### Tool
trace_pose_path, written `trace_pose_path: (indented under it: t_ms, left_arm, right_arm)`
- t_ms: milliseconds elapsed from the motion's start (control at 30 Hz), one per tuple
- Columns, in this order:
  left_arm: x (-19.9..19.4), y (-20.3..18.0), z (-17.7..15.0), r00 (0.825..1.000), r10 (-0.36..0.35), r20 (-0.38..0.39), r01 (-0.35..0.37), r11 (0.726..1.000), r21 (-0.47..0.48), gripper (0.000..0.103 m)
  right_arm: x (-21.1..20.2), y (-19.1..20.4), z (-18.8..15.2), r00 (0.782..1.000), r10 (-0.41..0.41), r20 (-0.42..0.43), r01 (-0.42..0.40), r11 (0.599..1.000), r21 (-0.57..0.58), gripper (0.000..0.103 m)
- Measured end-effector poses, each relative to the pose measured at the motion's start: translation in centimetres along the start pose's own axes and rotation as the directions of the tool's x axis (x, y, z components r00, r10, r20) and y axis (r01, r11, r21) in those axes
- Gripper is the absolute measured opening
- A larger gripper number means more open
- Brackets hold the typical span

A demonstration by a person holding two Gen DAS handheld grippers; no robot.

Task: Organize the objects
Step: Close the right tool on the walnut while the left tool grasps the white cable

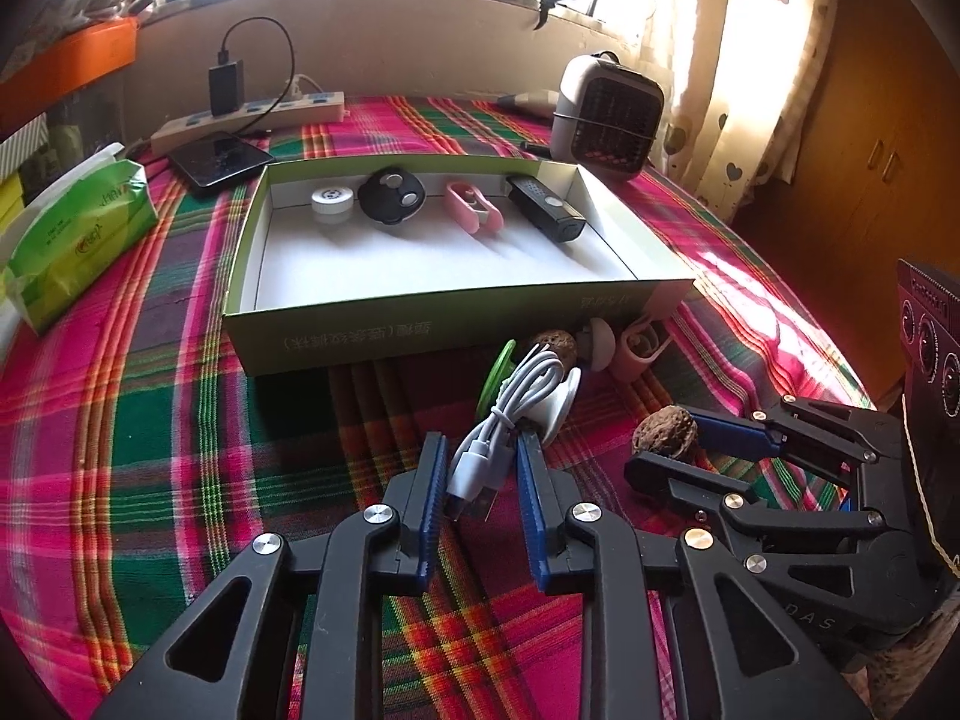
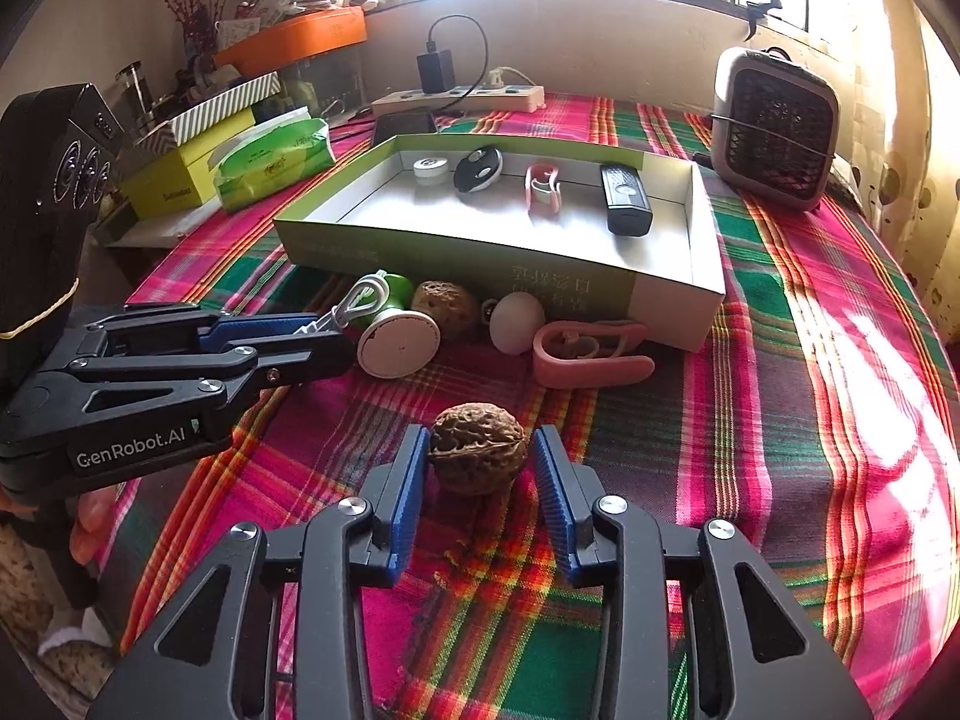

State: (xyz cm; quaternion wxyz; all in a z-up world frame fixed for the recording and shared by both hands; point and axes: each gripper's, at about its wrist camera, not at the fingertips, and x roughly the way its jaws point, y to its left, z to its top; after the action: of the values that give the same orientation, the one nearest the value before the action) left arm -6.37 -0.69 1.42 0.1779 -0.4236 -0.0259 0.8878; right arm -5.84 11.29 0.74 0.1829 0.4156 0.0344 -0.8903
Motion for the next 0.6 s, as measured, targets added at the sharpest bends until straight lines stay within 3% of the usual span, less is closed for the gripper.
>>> trace_pose_path:
  t_ms: [333, 600]
  left_arm:
    - [-1.2, 0.9, -1.9, 0.995, 0.094, -0.032, -0.094, 0.996, -0.003, 0.021]
    - [-1.3, 0.6, -2.1, 0.995, 0.09, -0.031, -0.089, 0.996, 0.014, 0.024]
  right_arm:
    - [-0.4, 0.4, -0.3, 1.0, -0.008, 0.007, 0.008, 1.0, -0.005, 0.034]
    - [-0.9, 0.1, -0.8, 0.999, -0.031, 0.01, 0.031, 0.999, 0.007, 0.034]
